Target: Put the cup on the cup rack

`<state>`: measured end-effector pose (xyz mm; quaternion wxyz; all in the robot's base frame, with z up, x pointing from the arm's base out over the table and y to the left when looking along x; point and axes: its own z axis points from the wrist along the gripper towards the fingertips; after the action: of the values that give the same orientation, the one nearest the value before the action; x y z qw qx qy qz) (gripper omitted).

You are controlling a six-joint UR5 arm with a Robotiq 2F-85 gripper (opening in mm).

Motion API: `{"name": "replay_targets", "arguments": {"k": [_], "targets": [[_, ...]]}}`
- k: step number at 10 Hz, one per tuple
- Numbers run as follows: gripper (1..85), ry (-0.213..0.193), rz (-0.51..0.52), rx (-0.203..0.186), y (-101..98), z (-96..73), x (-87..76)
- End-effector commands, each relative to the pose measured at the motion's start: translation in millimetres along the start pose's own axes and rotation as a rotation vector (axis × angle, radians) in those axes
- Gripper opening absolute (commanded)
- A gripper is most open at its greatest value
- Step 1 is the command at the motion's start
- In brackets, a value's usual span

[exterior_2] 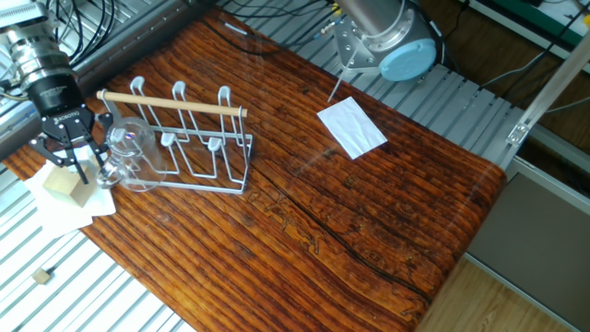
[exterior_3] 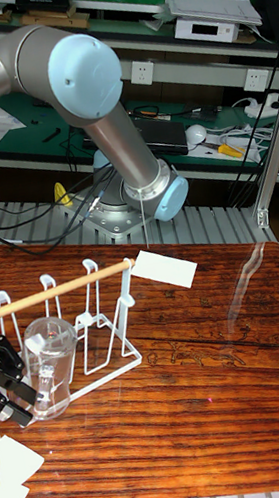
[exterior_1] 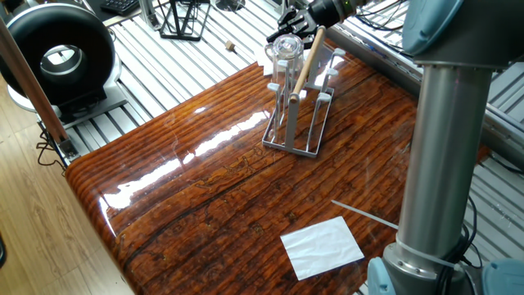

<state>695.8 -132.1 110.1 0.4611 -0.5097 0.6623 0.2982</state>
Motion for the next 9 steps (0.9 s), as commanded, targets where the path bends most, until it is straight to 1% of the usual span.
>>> {"name": "replay_targets", "arguments": {"k": [1, 2, 5, 9], "targets": [[33.7, 0.049, 0.021, -0.036, 9.0, -4.9, 6.6], [33.7, 0.07, 0.021, -0.039, 10.3, -6.9, 9.2], [33.7, 0.08, 0.01, -0.043, 10.5, -6.2, 11.4], [33.7, 0.108, -0.006, -0.079, 17.9, -5.9, 17.6]]}}
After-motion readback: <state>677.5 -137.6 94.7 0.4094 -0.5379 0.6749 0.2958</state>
